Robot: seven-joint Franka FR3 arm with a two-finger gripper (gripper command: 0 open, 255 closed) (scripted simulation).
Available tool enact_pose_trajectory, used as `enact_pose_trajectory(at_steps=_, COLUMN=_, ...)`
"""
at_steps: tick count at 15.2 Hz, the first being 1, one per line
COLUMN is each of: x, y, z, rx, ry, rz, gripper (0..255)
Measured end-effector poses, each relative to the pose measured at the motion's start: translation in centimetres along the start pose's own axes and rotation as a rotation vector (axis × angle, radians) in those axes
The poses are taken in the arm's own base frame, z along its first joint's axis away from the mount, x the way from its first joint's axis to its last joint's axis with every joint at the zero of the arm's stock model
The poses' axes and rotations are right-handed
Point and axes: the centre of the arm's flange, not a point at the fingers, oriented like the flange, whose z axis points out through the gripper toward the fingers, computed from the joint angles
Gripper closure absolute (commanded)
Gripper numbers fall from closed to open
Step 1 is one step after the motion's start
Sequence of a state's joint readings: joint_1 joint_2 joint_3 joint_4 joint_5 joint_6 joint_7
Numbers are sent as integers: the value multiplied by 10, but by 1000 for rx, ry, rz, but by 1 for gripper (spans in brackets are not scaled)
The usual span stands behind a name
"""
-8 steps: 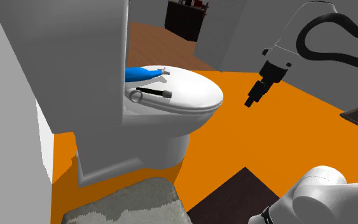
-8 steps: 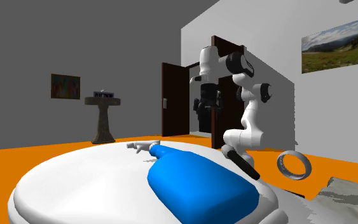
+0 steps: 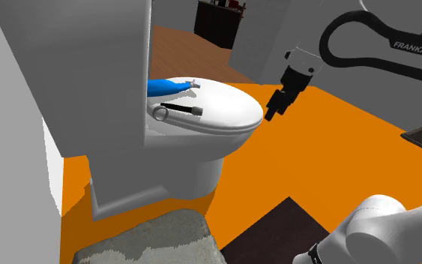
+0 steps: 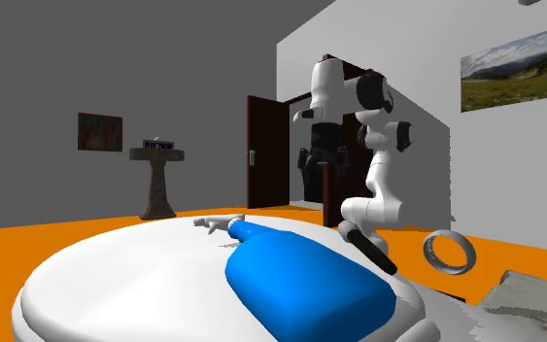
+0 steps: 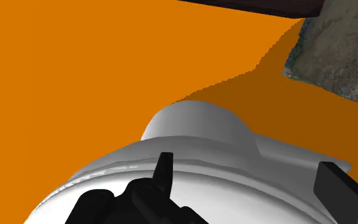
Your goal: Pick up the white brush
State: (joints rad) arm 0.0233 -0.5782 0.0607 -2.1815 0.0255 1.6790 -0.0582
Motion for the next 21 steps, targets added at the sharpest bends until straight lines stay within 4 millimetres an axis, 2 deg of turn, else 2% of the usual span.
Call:
enact_pose_trajectory(at_steps=5, x=51, y=-43, z=6, rx=-26, ry=8, rz=-3, gripper=0)
enact_pose_trajectory(at_steps=18, x=183, y=-156, z=38, rx=-94, ry=27, rz=-10, gripper=0)
enact_pose_trajectory(at_steps=21, x=192, y=-168, z=46, rx=-100, ry=29, rz=-10, gripper=0)
